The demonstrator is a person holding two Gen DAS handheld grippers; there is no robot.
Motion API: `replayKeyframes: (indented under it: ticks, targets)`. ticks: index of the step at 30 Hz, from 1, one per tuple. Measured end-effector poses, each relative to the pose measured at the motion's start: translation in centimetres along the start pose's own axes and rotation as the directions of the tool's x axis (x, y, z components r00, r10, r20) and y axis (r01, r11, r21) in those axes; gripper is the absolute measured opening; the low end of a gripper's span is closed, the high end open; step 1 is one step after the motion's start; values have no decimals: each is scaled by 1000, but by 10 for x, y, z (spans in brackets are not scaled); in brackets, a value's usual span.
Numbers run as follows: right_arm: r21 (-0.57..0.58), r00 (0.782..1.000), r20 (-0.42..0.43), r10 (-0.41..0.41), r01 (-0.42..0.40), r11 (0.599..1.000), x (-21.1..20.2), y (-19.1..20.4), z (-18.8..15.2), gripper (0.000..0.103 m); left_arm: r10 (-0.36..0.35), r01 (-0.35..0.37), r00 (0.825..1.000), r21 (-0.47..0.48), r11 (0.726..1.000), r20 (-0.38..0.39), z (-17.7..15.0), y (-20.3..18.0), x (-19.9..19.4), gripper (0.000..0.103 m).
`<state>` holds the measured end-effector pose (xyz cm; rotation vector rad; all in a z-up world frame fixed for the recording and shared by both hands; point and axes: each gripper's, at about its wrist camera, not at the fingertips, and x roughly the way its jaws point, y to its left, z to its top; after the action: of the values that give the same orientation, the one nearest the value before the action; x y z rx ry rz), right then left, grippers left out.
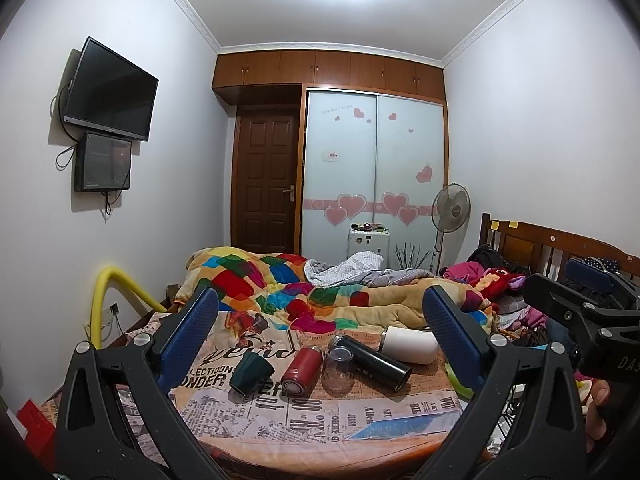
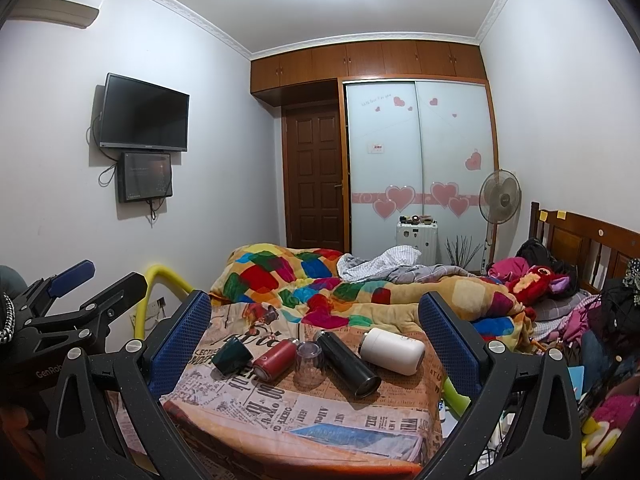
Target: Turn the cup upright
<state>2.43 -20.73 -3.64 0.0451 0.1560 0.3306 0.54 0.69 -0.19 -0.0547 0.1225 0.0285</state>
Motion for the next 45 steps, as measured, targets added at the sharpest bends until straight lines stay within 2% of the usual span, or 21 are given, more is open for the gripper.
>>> replayKeyframes:
  ticks: [20, 26, 30, 35, 39, 45]
  targets:
    - [-3, 1000, -12, -2, 2, 1000, 0, -2, -3, 103, -3, 3, 1000, -8, 1000, -17, -7, 2, 9, 103]
    - [-2, 999, -46, -9, 9, 1000, 13, -7, -6, 103, 1, -3, 998, -35, 999, -58, -14, 13, 33, 103]
    - [4, 996, -87, -19, 20, 1000, 27, -11, -13, 103, 22, -29, 992, -54, 998, -126, -25, 28, 63, 103]
    - [12, 989, -145, -37, 39, 999, 50, -21, -25, 103, 53, -71, 964, -60, 996, -260, -54, 58, 121, 103]
    - [19, 978, -202, -55, 60, 998, 71, -28, -34, 103, 66, -93, 920, -52, 994, -386, -88, 84, 175, 103]
    - [32, 955, -285, -85, 98, 995, 104, -39, -49, 103, 40, -73, 836, -39, 997, -548, -140, 121, 254, 102]
